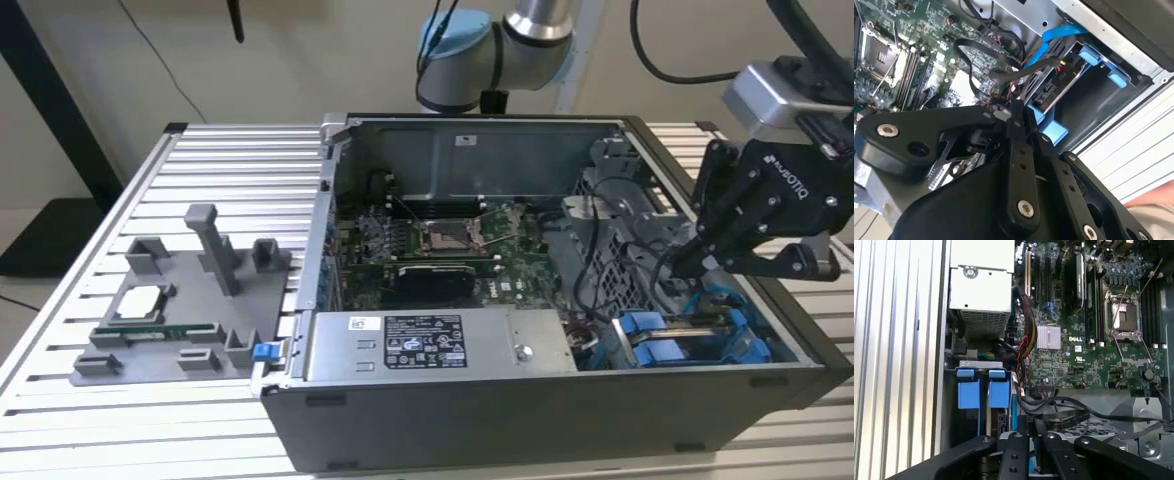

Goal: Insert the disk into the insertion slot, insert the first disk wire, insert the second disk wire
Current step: 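Insert the second disk wire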

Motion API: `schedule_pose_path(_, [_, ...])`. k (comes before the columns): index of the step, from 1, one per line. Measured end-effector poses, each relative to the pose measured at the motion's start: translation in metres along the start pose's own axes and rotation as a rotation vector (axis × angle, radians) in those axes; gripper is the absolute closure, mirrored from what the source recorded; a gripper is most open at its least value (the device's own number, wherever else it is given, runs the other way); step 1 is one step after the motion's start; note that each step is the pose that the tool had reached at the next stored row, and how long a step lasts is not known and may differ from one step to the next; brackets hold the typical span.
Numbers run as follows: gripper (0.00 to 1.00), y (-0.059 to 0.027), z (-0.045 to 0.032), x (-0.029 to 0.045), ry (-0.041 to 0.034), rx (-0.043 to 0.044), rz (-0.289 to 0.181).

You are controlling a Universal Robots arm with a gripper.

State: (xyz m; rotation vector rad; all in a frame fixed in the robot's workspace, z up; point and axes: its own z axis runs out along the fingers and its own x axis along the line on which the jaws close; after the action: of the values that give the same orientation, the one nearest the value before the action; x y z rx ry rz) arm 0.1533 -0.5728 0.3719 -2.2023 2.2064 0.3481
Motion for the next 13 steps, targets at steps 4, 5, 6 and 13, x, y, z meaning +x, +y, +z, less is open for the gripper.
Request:
schedule_pose_path(4, [1.00, 0.0059, 0.0016, 0.0005, 0.0085, 0.0427, -0.005])
schedule_pose_path(5, [1.00, 0.0075, 0.0020, 0.0007, 0.0110, 0.0529, -0.007])
schedule_pose_path(6, [1.00, 0.0090, 0.0023, 0.0011, 0.0138, 0.0617, -0.008])
schedule_pose_path(13, [1.00, 0.0126, 0.0057, 0.0037, 0.0523, 0.0879, 0.006])
